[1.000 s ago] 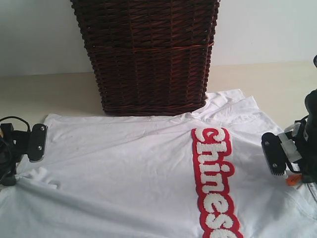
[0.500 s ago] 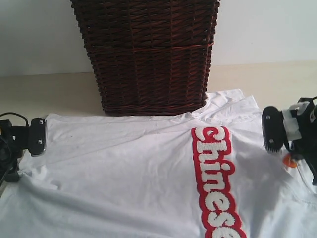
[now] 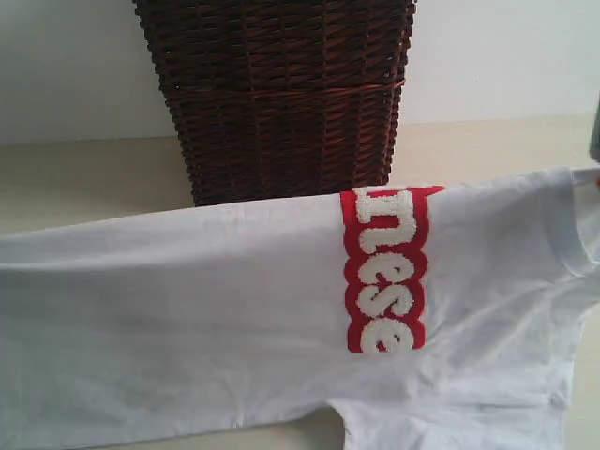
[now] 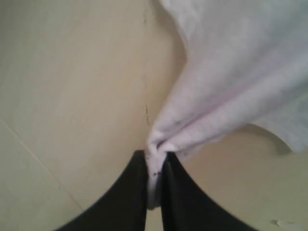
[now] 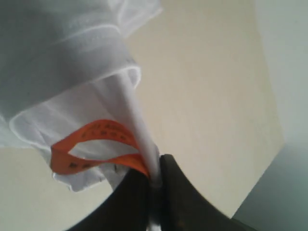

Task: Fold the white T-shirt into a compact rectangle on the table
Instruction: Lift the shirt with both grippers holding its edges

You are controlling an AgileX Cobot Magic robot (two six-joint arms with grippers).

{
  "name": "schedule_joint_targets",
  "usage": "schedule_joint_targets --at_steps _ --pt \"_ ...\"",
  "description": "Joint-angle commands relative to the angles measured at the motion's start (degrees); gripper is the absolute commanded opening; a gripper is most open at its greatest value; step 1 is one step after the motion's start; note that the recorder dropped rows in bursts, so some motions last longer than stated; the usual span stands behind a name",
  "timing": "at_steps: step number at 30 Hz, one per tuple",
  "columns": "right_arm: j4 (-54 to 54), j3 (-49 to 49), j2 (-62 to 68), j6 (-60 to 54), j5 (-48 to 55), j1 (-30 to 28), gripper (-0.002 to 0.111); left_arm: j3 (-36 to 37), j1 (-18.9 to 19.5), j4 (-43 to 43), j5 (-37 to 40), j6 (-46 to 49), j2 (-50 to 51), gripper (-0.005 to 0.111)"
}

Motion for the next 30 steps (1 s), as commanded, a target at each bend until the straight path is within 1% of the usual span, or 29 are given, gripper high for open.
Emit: schedule_joint_targets --at_steps 1,5,8,13,16,20,23,26,30 --pt "-0.6 -0.4 -9.5 3.8 4.3 -0.2 0.000 0.1 -0.1 1.7 6.3 -7.1 -12.4 0.000" --pt "1.8 -0.4 -18.9 11.7 4.1 -0.2 0.000 -0.8 -0.1 1.7 7.7 -7.4 -24.5 0.000" --pt "6.0 -1.2 -25.4 12.3 4.4 -0.2 0.000 -3.5 -0.1 2.0 8.6 -7.4 -32.5 0.000" --pt "8.7 -4.0 -33.0 12.3 7.3 -0.2 0.000 -9.9 -0.1 2.1 12.2 -7.2 -39.2 0.000" --pt "8.9 -6.0 -35.6 13.7 9.0 -0.2 0.000 -12.8 -0.1 2.1 15.6 -5.4 -40.9 0.000" --pt "8.9 -9.9 -36.7 14.0 12.3 -0.2 0.000 -14.9 -0.1 2.1 15.8 -2.1 -41.5 0.000" --pt "8.9 -12.7 -36.7 14.7 14.2 -0.2 0.000 -15.1 -0.1 1.8 15.8 -1.0 -41.6 0.000" --pt "8.9 -14.3 -36.1 14.7 17.4 -0.1 0.000 -15.1 -0.1 -2.2 15.8 1.7 -41.4 0.000" --pt "6.9 -13.7 -32.1 15.6 27.4 3.6 0.000 -15.0 -0.1 -11.6 15.8 3.2 -38.6 0.000"
